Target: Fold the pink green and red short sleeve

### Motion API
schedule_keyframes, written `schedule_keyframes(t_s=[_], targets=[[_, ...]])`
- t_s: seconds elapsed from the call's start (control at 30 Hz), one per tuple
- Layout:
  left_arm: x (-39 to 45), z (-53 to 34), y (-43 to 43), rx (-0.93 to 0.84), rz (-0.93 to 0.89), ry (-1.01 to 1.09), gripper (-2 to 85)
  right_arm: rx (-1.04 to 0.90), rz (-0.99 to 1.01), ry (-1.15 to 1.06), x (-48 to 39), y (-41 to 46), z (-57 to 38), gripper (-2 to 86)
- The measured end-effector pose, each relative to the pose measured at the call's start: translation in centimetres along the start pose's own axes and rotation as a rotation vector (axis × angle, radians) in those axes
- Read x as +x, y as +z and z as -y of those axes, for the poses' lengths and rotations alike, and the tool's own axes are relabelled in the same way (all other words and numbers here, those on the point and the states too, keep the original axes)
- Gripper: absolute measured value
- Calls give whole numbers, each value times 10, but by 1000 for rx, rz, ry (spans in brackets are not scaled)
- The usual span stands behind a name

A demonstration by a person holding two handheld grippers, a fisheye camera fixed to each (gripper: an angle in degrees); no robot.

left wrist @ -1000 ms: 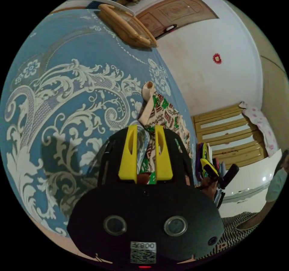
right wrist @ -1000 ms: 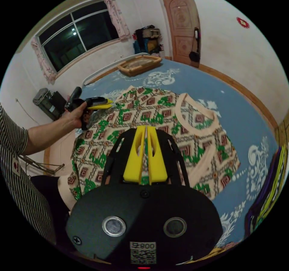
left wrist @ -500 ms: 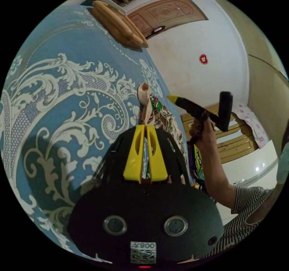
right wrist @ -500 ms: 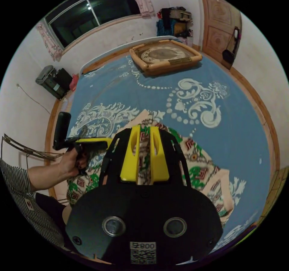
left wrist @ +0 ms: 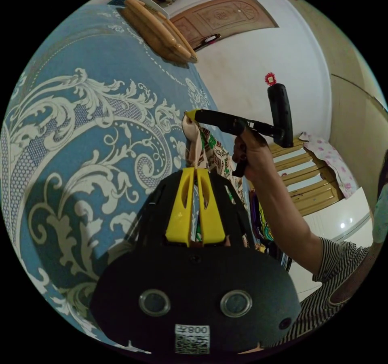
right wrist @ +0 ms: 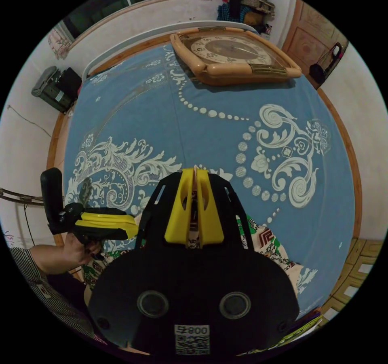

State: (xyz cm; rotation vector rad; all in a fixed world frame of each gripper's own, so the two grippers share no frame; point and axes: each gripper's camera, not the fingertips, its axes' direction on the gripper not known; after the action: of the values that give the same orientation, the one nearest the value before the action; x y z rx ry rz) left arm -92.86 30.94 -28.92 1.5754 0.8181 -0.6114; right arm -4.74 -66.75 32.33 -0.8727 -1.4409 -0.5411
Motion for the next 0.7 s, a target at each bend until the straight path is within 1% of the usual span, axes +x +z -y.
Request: schedule_keyframes(t_s=[0.1,0.2,0.3,0.37,0.4,0.47,0.5,0.57,0.7], targets=[[9,-8,-3,-5,21,6,10,21,56,35,17,-4,10,6],[26,-17,-4,-15,51,60,10,88,127,72,38,-17,9,4],[59,-26,-5,-16,94,193,10,176,232,119,66,-34,-4,5],[91,-35,-1,-36,138,340,10,220,277,156,85,-42,-16,5],[100,-38,1,-47,148,380,10,250,325,187,99,-46,-25,6],[131,-53,15,-102,224,529,10,296,419,228,118,-48,-41,6],[137,-58,19,-120,239,562,10,313,475,250,130,-47,-50,7],[155,-75,40,-201,288,644,11,314,520,284,146,-41,-64,7],[169,-99,67,-287,342,702,14,263,524,365,172,-23,-91,9]])
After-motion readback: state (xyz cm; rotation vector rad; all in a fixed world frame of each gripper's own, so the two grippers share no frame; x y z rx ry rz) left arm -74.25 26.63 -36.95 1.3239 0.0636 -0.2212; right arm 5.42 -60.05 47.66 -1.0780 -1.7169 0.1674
